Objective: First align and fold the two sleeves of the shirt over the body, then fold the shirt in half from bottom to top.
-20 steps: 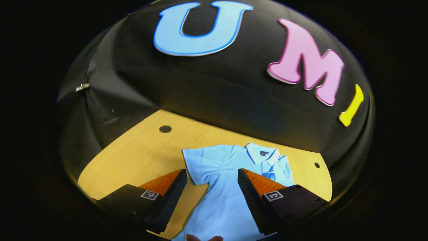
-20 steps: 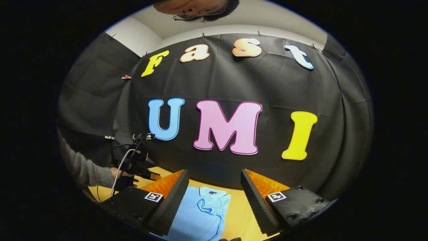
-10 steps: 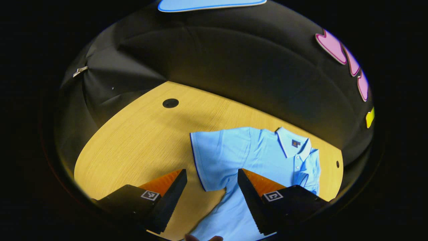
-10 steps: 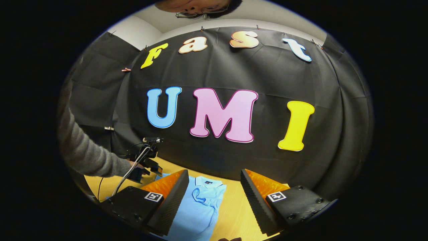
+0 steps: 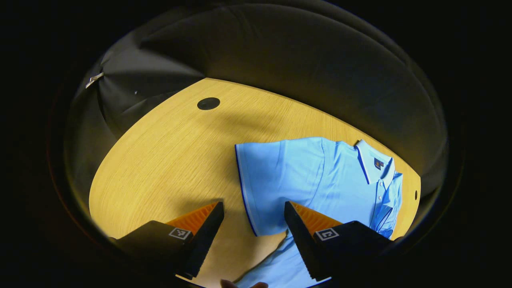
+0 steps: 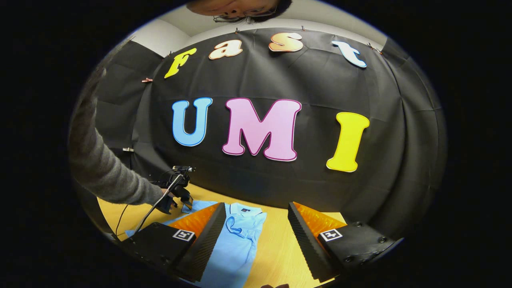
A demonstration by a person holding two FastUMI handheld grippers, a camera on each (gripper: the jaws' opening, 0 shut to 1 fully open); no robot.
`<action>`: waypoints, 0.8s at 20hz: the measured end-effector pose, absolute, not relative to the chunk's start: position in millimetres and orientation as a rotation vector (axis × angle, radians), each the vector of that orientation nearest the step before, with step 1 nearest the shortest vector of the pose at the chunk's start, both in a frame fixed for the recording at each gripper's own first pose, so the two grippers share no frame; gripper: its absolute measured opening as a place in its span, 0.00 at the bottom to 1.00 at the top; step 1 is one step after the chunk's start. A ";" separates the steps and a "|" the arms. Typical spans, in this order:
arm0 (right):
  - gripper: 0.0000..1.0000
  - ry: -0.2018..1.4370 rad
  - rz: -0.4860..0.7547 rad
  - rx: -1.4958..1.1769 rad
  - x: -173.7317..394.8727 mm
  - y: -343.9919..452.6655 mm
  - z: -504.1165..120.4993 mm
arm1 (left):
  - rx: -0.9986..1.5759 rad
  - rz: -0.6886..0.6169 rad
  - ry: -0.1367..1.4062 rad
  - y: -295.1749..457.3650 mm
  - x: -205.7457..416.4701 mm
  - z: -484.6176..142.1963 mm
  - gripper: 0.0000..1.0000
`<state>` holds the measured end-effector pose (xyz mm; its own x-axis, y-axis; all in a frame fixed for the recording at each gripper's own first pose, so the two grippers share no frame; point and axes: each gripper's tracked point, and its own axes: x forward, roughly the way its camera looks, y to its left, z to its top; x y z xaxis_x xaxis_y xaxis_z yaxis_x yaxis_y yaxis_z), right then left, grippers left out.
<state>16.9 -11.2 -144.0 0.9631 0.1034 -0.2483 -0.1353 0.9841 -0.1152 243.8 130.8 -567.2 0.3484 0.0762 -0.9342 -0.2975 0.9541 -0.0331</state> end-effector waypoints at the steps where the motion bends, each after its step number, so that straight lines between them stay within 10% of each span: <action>1: 0.97 0.249 0.119 -0.132 17.4 -12.4 -146.2 | -0.203 0.250 1.194 133.1 245.0 -570.1 0.97; 5: 0.97 0.263 0.112 -0.121 18.7 -14.7 -152.3 | -0.141 0.237 1.206 135.1 252.0 -574.9 0.98; 14: 0.97 0.292 0.096 -0.130 16.5 -24.3 -160.8 | -0.038 0.245 1.190 121.7 260.4 -578.7 0.14; 16: 0.97 0.296 0.093 -0.132 15.4 -26.5 -161.7 | -0.046 0.243 1.188 118.7 261.7 -578.7 0.09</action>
<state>15.4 -26.5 -161.7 0.9525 0.0715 -0.2961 -0.1101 0.9872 -0.1156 261.7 118.7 -578.7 0.3508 0.1635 -0.9221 -0.2114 0.9730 0.0921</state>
